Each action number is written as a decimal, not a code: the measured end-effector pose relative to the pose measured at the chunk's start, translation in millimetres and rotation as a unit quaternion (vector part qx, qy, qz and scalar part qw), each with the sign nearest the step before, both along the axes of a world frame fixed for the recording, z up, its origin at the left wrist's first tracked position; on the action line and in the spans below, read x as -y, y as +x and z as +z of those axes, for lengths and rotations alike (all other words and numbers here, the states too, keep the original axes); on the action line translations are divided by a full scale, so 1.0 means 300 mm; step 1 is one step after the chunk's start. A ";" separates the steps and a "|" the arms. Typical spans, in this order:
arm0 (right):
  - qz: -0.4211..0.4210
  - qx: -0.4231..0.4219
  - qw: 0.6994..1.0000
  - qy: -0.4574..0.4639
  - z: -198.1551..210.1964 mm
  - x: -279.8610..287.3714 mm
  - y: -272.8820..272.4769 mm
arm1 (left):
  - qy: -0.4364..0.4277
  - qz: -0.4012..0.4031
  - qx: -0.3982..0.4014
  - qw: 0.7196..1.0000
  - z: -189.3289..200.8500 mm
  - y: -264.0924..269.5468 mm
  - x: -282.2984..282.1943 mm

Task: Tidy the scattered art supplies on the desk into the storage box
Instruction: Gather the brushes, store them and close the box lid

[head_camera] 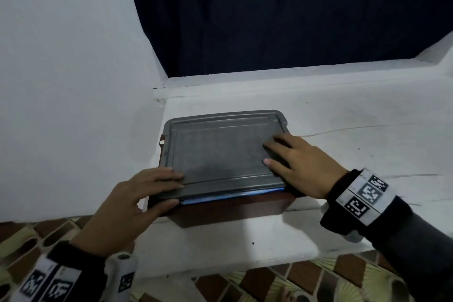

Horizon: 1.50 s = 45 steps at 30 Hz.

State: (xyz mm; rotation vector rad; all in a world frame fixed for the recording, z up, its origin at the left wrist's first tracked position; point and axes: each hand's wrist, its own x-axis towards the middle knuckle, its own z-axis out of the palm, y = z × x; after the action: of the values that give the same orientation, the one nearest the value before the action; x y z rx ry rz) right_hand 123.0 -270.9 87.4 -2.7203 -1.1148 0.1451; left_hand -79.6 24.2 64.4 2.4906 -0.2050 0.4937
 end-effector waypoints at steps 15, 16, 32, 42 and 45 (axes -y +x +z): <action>-0.041 0.044 0.995 0.083 -0.034 -0.033 -0.054 | -0.105 0.096 0.045 0.989 -0.036 -0.098 0.061; -0.045 0.049 0.994 0.083 -0.037 -0.034 -0.048 | -0.122 0.106 0.055 0.985 -0.042 -0.089 0.061; -0.246 -0.198 0.916 0.249 -0.095 -0.028 0.032 | -0.623 0.217 0.005 0.751 -0.129 0.038 0.092; -0.262 -0.003 0.957 0.123 -0.077 -0.050 -0.005 | -0.534 0.176 0.038 0.826 -0.121 0.034 0.117; -0.249 0.063 0.962 0.088 -0.078 -0.054 -0.009 | -0.309 0.177 0.045 0.933 -0.141 0.038 0.113</action>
State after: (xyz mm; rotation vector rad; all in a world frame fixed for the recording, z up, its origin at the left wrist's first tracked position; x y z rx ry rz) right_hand 120.4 -254.6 64.1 -2.7742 -0.4113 -0.1941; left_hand -68.1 -9.6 22.1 1.8824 0.3308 0.6944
